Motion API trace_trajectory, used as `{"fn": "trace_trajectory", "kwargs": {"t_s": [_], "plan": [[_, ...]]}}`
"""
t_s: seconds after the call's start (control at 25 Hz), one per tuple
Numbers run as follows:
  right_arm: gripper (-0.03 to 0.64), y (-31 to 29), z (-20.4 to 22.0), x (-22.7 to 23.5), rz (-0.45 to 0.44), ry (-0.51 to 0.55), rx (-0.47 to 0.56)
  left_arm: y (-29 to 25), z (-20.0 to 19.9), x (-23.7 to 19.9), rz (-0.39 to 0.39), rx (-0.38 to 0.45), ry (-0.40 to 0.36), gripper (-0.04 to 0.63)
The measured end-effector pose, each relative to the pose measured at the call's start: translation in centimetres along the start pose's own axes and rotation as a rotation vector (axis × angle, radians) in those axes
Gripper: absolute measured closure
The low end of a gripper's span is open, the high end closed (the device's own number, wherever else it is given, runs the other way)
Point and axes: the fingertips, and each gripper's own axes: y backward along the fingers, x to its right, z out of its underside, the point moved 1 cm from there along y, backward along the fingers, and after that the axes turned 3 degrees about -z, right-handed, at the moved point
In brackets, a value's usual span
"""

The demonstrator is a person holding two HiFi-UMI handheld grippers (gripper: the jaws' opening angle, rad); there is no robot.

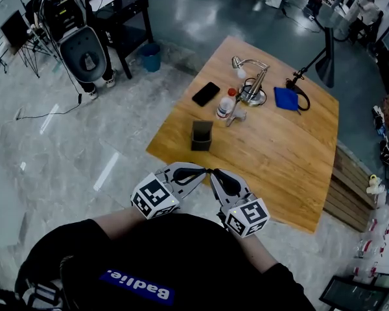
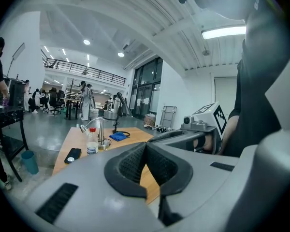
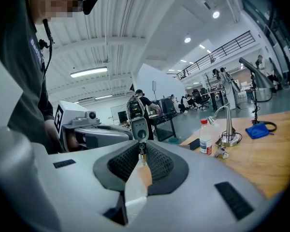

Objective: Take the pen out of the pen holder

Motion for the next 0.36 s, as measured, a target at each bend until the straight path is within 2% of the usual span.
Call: {"fn": "trace_trajectory", "kwargs": {"t_s": [0.36], "plan": [[0.567,-0.77,0.22,-0.02,0.0,0.002,-0.008,0.34,0.3,-0.62,-0.009,-0.006,0.003,0.586]]}}
